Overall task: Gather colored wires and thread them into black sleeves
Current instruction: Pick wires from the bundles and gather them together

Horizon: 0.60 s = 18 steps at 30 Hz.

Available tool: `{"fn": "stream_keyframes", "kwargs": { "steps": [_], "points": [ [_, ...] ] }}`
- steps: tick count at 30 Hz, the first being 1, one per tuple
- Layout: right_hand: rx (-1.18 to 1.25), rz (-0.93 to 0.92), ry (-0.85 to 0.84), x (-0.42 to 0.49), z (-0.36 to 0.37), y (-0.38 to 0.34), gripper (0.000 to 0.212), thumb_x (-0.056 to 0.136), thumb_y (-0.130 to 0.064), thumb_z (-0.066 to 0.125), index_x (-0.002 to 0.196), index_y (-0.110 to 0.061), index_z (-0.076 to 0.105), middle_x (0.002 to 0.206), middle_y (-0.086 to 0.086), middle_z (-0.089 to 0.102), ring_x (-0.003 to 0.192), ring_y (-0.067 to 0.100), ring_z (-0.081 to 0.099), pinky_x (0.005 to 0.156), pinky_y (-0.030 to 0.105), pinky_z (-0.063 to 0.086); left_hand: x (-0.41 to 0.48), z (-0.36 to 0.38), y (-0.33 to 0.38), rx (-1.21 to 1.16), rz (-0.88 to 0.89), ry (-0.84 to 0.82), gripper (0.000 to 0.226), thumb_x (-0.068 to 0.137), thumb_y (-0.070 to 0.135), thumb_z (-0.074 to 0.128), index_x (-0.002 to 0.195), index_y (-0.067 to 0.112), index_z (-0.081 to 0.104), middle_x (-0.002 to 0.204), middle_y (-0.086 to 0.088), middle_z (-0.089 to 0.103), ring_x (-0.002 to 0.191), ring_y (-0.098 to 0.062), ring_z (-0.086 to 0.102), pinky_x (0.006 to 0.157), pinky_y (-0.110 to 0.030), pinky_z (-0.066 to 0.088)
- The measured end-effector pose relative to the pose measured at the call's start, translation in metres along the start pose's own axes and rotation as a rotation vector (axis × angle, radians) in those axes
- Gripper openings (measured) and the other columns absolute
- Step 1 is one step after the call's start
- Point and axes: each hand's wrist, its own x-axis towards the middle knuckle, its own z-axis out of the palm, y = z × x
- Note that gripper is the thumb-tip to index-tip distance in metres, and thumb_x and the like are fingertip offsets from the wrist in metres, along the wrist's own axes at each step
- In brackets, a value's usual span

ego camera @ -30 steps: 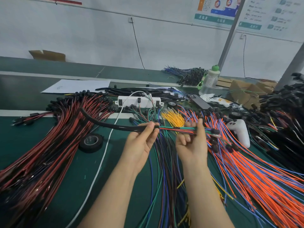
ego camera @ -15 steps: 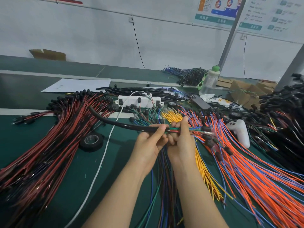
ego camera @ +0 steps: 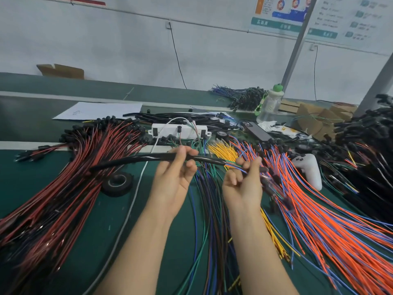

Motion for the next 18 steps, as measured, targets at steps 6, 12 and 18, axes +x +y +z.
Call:
{"fn": "stream_keyframes", "kwargs": {
  "steps": [6, 12, 18],
  "points": [
    [-0.317, -0.03, -0.005, -0.004, 0.004, 0.02, 0.047, 0.101, -0.038, 0.04, 0.069, -0.01, 0.06, 0.067, 0.002, 0.066, 0.033, 0.003, 0.022, 0.034, 0.013, 0.018, -0.004, 0.009, -0.01, 0.052, -0.036, 0.049, 0.018, 0.095, 0.014, 0.046, 0.084, 0.006, 0.057, 0.067, 0.002, 0.067, 0.05, -0.001, 0.054, 0.054, -0.011, 0.049],
    [0.038, 0.156, -0.085, -0.002, -0.002, 0.01, 0.035, 0.081, -0.051, 0.059, 0.089, -0.018, 0.05, 0.078, 0.0, 0.063, 0.035, 0.007, 0.025, 0.035, 0.015, 0.023, -0.002, 0.008, 0.0, -0.003, 0.018, 0.034, 0.017, 0.095, 0.013, 0.046, 0.085, 0.004, 0.057, 0.07, 0.001, 0.065, 0.053, -0.001, 0.053, 0.057, -0.011, 0.05],
    [-0.021, 0.082, 0.003, 0.001, -0.004, 0.002, 0.034, 0.1, -0.037, 0.041, 0.076, -0.015, 0.05, 0.065, -0.002, 0.056, 0.031, 0.007, 0.023, 0.032, 0.015, 0.018, -0.003, 0.01, -0.006, 0.082, 0.013, 0.04, 0.02, 0.097, 0.015, 0.045, 0.083, 0.005, 0.056, 0.068, 0.002, 0.067, 0.051, -0.001, 0.053, 0.055, -0.011, 0.05]
  ]
}}
